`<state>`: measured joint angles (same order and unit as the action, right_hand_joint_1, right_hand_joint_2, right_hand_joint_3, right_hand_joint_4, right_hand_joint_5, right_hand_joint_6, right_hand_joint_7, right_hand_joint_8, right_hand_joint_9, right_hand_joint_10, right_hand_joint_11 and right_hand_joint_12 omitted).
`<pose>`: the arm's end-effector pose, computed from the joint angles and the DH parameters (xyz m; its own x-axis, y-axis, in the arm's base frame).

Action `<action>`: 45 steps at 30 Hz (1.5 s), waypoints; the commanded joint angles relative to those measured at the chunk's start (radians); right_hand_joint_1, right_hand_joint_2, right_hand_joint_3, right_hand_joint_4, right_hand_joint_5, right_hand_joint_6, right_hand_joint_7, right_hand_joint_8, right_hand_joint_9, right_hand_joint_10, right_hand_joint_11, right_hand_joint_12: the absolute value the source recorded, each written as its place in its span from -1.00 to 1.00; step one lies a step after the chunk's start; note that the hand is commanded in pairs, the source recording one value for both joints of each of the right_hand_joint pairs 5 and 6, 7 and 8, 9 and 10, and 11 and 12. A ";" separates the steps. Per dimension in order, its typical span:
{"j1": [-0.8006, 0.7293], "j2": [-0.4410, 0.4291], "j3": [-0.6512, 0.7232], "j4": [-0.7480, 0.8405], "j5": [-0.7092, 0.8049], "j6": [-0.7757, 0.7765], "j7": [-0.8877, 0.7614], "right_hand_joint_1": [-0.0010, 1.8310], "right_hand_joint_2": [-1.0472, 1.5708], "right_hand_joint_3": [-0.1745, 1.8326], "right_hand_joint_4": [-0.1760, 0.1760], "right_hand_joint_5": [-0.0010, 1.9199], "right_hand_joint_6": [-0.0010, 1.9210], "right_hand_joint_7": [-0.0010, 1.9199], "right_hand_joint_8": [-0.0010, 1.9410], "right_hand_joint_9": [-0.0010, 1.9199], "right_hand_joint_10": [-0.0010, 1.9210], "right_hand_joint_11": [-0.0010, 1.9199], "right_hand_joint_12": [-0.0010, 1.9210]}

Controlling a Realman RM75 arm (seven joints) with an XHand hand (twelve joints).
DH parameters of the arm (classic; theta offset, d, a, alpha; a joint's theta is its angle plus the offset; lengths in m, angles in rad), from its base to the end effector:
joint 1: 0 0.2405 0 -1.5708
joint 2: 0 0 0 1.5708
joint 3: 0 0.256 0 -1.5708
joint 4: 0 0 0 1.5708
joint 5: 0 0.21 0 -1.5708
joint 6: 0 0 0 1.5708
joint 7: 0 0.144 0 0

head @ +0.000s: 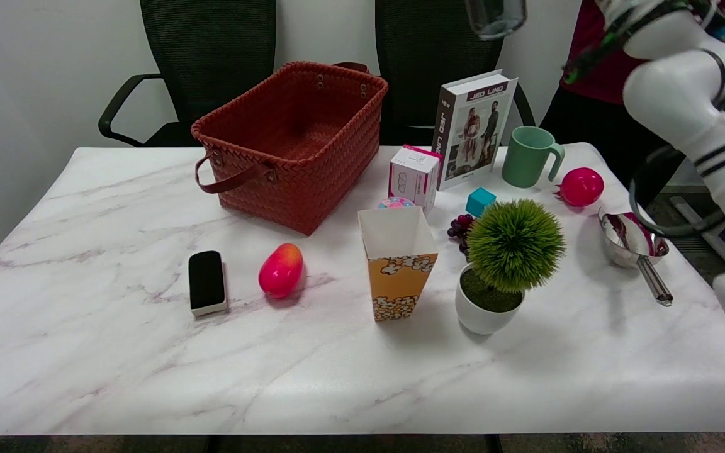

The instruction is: Place the black water bottle into the brown storage basket.

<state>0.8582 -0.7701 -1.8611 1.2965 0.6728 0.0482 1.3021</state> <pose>0.0472 -0.4486 0.4240 0.3715 0.2017 0.9063 -0.7903 -0.4437 0.4226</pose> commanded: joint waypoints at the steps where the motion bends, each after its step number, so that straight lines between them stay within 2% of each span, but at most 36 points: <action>1: 0.413 -0.153 -0.465 -0.139 -0.001 -0.170 -0.009 0.36 0.64 -0.28 0.00 -0.03 -0.03 0.39 0.38 0.39 0.39 0.12 0.12; 6: 0.486 -0.185 -0.566 -0.165 0.005 -0.151 -0.010 0.36 0.64 -0.28 0.00 -0.05 -0.05 0.38 0.37 0.38 0.38 0.11 0.11; 19: 0.486 -0.192 -0.593 -0.082 0.090 -0.194 -0.056 0.36 0.64 -0.25 0.00 -0.05 -0.05 0.38 0.37 0.38 0.38 0.10 0.10; 27: 0.486 -0.368 -0.644 -0.214 0.091 -0.211 -0.096 0.35 0.66 -0.26 0.00 -0.06 -0.06 0.38 0.37 0.39 0.38 0.10 0.10; 35: 0.497 -0.560 -0.651 -0.512 0.094 -0.205 -0.127 0.38 0.59 -0.21 0.00 -0.12 -0.12 0.34 0.33 0.34 0.34 0.04 0.04; 45: 0.502 -0.663 -0.639 -0.683 0.099 -0.220 -0.129 0.37 0.61 -0.19 0.00 -0.10 -0.10 0.35 0.34 0.36 0.36 0.06 0.06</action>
<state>1.3377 -1.2023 -2.4751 0.9282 0.7582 -0.1516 1.2063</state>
